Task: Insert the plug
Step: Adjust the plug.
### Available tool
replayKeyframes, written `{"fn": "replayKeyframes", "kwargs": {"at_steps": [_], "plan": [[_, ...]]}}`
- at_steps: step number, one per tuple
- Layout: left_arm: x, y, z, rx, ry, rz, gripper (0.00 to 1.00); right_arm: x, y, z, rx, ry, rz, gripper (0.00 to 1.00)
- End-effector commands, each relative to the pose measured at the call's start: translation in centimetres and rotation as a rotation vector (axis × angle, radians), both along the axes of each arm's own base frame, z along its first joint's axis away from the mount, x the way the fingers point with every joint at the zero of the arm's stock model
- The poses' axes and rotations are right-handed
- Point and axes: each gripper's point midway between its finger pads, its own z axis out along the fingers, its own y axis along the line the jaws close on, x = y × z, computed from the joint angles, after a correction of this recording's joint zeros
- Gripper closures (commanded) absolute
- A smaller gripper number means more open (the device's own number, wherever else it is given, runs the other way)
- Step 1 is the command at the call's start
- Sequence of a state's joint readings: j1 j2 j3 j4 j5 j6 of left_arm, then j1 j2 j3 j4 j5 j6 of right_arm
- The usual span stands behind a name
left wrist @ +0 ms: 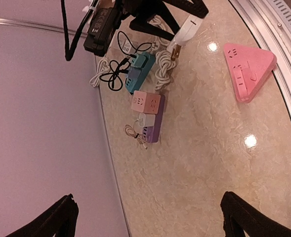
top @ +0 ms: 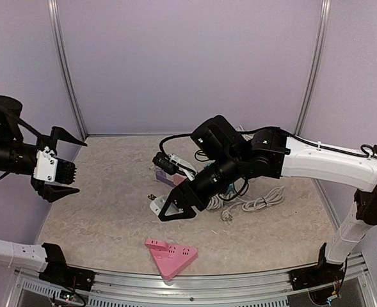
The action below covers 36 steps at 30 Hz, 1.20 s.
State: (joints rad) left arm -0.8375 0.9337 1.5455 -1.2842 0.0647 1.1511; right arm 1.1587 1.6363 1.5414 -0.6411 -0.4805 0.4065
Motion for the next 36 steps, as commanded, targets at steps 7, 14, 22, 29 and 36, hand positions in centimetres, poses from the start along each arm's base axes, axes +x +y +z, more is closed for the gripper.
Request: {"fn": "replayKeyframes", "kwargs": {"at_steps": [7, 14, 22, 29, 36], "plan": [[-3.0, -4.9, -3.4, 0.268, -0.217, -0.264, 0.01, -1.9, 3.1, 1.5, 0.039, -0.072, 0.143, 0.98], [-4.0, -9.7, -5.4, 0.268, -0.253, -0.415, 0.09, -1.6, 3.7, 2.3, 0.074, -0.104, 0.139, 0.98], [-4.8, -13.7, -6.2, 0.185, -0.128, -0.419, 0.31, -1.8, 3.8, 2.3, 0.095, -0.108, 0.180, 0.98], [-4.6, -14.3, -7.0, 0.187, -0.092, -0.411, 0.71, -1.6, 3.7, 3.0, 0.127, -0.111, 0.185, 0.99], [-4.0, -14.5, -6.6, 0.143, -0.080, -0.352, 1.00, -0.9, 3.1, 3.7, 0.154, -0.111, 0.161, 0.88]]}}
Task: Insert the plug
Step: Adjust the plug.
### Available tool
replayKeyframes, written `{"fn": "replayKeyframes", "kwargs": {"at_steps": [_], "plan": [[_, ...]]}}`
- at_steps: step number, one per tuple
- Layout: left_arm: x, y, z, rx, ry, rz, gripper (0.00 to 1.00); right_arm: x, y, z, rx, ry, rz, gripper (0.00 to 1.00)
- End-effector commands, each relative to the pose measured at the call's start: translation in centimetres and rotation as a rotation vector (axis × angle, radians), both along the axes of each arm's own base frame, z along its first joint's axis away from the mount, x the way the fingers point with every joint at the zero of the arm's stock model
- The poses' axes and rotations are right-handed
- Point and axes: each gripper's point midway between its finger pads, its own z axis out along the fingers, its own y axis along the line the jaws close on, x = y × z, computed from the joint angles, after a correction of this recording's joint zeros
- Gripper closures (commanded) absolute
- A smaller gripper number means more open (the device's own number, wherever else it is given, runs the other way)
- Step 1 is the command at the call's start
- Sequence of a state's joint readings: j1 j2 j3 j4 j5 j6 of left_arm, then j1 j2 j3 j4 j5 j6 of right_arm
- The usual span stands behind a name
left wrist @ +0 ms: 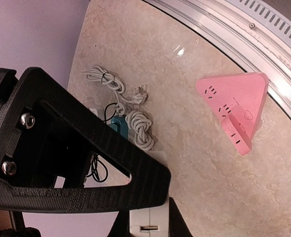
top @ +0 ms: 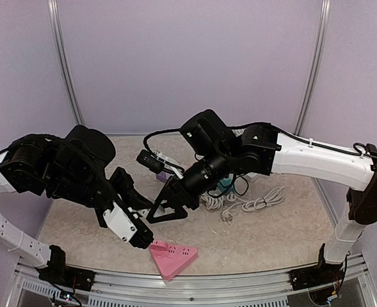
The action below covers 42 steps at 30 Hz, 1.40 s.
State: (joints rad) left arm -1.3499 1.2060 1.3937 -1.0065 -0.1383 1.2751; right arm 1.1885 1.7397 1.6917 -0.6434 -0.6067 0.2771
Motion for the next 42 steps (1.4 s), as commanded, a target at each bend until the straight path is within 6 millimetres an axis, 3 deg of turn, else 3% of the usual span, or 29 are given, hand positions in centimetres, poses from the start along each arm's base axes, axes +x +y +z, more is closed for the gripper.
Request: {"fn": "replayKeyframes", "kwargs": {"at_steps": [1, 4, 9, 12, 16, 21, 27, 29, 31, 35, 37, 38, 42], "plan": [[0.8, -0.8, 1.5, -0.119, 0.089, 0.118, 1.00, 2.0, -0.3, 1.6, 0.058, -0.073, -0.072, 0.70], [2.4, -0.7, 4.4, -0.286, 0.346, 0.295, 1.00, 4.3, -2.0, 2.9, 0.095, -0.090, -0.176, 0.28], [4.4, -0.2, 8.7, -0.498, 0.877, 0.444, 1.00, 6.2, -5.4, 6.8, 0.264, -0.231, -0.310, 0.05], [4.3, -0.4, 10.5, -0.565, 1.094, 0.431, 1.00, 6.1, -5.8, 8.0, 0.345, -0.294, -0.310, 0.03], [3.6, -1.2, 13.3, -0.630, 1.308, 0.345, 1.00, 6.5, -4.7, 9.1, 0.416, -0.332, -0.303, 0.03], [3.4, -1.2, 13.3, -0.628, 1.309, 0.331, 1.00, 6.0, -3.5, 10.9, 0.516, -0.347, -0.251, 0.06], [3.4, -0.9, 12.2, -0.618, 1.240, 0.347, 1.00, 5.3, -2.9, 11.3, 0.543, -0.321, -0.203, 0.13], [4.4, -0.7, 11.9, -0.638, 1.091, 0.396, 1.00, 5.6, -3.0, 10.8, 0.506, -0.302, -0.223, 0.12], [5.8, -0.2, 11.0, -0.614, 0.770, 0.432, 1.00, 6.5, -3.5, 10.5, 0.469, -0.278, -0.292, 0.11], [12.0, 2.1, 9.7, -0.483, -0.166, 0.530, 1.00, 9.5, -5.5, 10.9, 0.433, -0.167, -0.563, 0.08], [13.1, 2.4, 13.6, -0.607, -0.526, 0.465, 1.00, 11.6, -6.9, 10.5, 0.439, -0.054, -0.740, 0.09], [13.0, 2.8, 14.6, -0.583, -0.703, 0.402, 1.00, 12.1, -7.4, 10.5, 0.469, 0.008, -0.793, 0.09], [12.9, 2.7, 15.0, -0.523, -0.969, 0.315, 1.00, 11.8, -7.4, 11.8, 0.642, 0.177, -0.799, 0.14]]}}
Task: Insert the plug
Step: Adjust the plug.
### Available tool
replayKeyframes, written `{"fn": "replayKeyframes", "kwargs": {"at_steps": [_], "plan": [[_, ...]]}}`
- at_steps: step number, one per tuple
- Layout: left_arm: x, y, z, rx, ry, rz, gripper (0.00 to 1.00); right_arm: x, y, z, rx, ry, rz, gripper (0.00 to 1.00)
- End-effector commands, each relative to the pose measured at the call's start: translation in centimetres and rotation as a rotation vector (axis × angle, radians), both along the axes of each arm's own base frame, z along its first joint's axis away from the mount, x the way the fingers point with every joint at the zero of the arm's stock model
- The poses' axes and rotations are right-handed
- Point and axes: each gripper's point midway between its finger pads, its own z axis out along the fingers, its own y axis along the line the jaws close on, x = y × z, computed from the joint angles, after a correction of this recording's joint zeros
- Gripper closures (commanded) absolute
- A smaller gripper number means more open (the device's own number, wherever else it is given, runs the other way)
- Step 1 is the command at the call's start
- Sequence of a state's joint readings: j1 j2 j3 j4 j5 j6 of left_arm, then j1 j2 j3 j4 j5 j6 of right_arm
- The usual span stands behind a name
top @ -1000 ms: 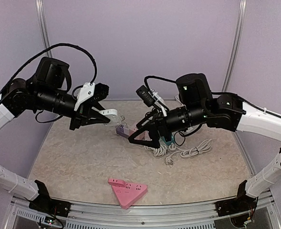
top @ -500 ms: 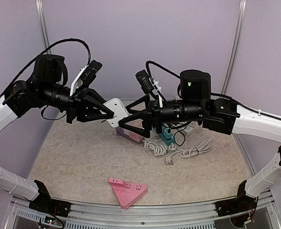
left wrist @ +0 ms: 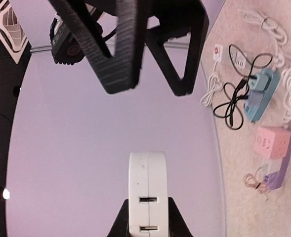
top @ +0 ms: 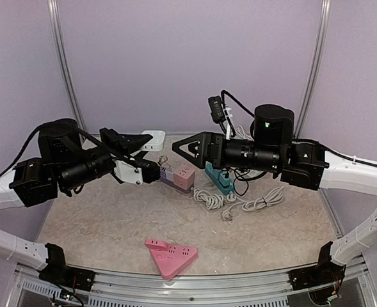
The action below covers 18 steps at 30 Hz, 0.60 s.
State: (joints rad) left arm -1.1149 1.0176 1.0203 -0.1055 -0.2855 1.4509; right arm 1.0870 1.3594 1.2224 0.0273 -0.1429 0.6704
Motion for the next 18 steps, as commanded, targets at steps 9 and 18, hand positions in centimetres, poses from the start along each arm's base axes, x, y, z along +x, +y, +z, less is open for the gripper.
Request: {"fn": "replayKeyframes", "kwargs": {"at_steps": [9, 18], "plan": [[1.1, 1.3, 3.0, 0.251, -0.715, 0.121, 1.00, 0.8, 2.4, 3.8, 0.266, 0.169, 0.036, 0.14], [0.5, 0.5, 2.5, 0.275, -0.754, 0.088, 1.00, 0.5, 4.9, 4.1, 0.300, 0.194, 0.185, 0.33]]}}
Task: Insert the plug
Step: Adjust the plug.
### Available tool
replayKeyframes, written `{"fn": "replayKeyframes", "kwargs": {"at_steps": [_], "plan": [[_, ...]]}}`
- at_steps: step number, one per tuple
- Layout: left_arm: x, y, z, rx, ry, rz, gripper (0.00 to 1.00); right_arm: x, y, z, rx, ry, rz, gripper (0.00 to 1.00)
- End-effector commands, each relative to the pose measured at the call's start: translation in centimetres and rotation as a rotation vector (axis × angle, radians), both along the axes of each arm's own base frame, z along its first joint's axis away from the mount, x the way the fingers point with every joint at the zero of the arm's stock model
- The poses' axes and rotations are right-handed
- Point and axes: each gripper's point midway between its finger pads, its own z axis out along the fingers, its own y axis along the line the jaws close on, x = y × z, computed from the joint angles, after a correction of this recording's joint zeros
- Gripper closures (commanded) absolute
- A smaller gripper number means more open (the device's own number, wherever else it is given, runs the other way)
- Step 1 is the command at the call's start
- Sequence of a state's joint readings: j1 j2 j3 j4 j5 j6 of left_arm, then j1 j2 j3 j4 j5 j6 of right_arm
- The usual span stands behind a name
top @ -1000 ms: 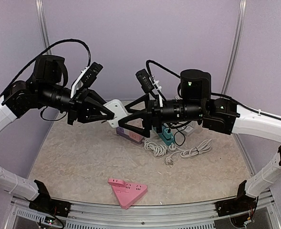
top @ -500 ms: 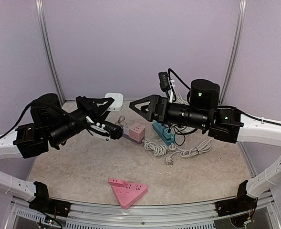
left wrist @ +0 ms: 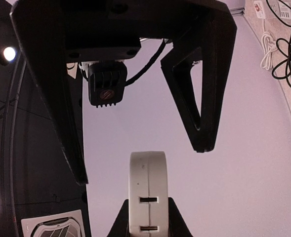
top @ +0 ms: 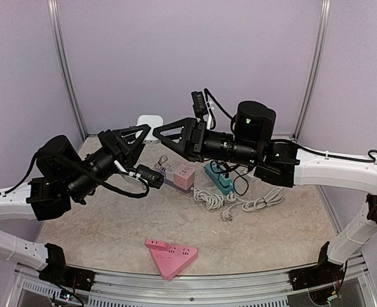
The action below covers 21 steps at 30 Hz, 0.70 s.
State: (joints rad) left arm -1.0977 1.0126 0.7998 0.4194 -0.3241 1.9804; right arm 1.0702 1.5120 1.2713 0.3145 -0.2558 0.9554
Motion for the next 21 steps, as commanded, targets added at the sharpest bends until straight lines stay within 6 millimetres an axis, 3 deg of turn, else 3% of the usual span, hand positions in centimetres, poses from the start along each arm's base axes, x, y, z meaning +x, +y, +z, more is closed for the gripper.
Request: {"fn": "replayKeyframes", "kwargs": {"at_steps": [1, 3, 8, 11, 15, 16, 18, 20, 21], "plan": [[-0.6, -0.1, 0.6, 0.179, -0.235, 0.043, 1.00, -0.5, 1.2, 1.9, 0.073, -0.001, 0.106, 0.35], [-0.6, -0.1, 0.5, 0.183, -0.231, 0.043, 1.00, -0.6, 1.7, 1.9, 0.082, 0.007, 0.136, 0.45], [-0.6, -0.2, 0.1, 0.186, -0.216, 0.044, 1.00, -0.3, 1.7, 1.7, 0.101, 0.018, 0.149, 0.88], [-0.7, -0.3, -0.2, 0.194, -0.212, 0.039, 1.00, 0.0, 1.5, 1.5, 0.104, 0.026, 0.140, 1.00], [-0.9, -0.4, -0.9, 0.204, -0.197, 0.030, 1.00, 0.3, 1.2, 1.2, 0.084, 0.014, 0.127, 1.00], [-0.7, -0.3, -1.2, 0.210, -0.179, 0.037, 0.90, 0.5, 1.1, 0.9, 0.060, 0.001, 0.115, 1.00], [0.0, 0.2, -2.8, 0.250, -0.094, 0.073, 0.35, 1.3, 0.6, -0.3, -0.050, -0.051, 0.047, 1.00], [0.7, 1.3, -4.4, 0.274, 0.041, 0.126, 0.14, 2.2, -0.8, -1.6, -0.205, -0.166, -0.039, 1.00], [1.0, 2.0, -4.9, 0.276, 0.123, 0.154, 0.10, 2.5, -1.4, -2.6, -0.273, -0.195, -0.066, 1.00]]}}
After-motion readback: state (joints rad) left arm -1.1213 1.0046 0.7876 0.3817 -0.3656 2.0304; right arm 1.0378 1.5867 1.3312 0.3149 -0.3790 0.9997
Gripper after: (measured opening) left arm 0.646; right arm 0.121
